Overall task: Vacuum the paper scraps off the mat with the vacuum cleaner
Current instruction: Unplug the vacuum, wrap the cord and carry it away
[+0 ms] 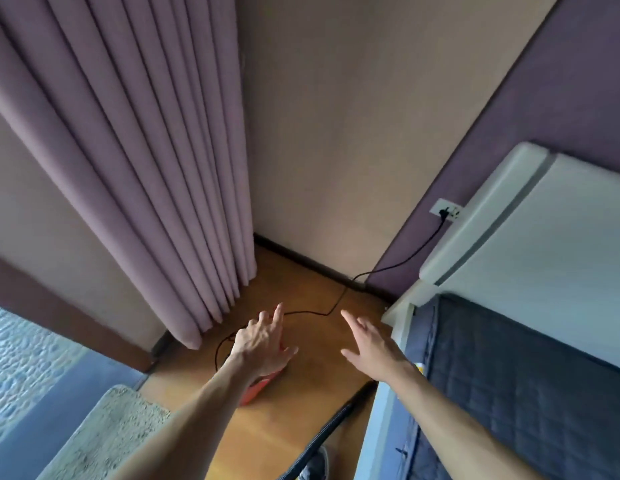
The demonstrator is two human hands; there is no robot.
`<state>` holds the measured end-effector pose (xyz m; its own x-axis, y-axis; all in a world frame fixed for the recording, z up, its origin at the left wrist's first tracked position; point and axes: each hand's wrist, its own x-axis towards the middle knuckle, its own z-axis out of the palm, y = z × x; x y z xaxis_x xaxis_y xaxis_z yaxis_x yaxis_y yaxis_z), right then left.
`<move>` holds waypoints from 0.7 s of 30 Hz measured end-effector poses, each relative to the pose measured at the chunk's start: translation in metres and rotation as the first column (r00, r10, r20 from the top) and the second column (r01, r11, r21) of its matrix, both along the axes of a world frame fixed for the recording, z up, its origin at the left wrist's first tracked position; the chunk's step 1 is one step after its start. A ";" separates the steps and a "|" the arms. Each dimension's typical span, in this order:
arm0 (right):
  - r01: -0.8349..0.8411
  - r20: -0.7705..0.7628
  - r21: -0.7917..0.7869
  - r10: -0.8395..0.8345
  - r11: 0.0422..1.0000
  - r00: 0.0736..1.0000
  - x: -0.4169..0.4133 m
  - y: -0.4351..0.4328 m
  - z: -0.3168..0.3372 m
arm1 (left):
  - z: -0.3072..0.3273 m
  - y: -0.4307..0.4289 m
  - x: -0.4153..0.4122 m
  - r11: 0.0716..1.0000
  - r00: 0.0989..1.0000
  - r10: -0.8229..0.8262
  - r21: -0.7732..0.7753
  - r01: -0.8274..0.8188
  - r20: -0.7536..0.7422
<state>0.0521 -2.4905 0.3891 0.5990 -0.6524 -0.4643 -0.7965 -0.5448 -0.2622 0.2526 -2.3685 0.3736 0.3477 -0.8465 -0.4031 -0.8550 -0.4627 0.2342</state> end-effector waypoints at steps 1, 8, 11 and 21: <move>0.001 0.013 -0.041 0.000 0.999 1.000 -0.002 -0.002 0.019 | 0.021 -0.004 0.001 1.000 1.000 -0.009 -0.015 0.009 0.014; 0.043 0.070 -0.255 -0.026 0.966 0.997 -0.022 -0.012 0.122 | 0.131 -0.028 -0.005 0.987 0.992 -0.076 -0.131 0.089 0.096; 0.075 0.092 -0.299 -0.050 0.951 0.995 -0.037 -0.012 0.147 | 0.160 -0.037 -0.011 0.973 0.981 -0.132 -0.171 0.155 0.142; 0.166 0.139 -0.403 -0.119 0.900 0.983 -0.080 -0.019 0.195 | 0.194 -0.074 -0.040 0.912 0.933 -0.259 -0.256 0.321 0.249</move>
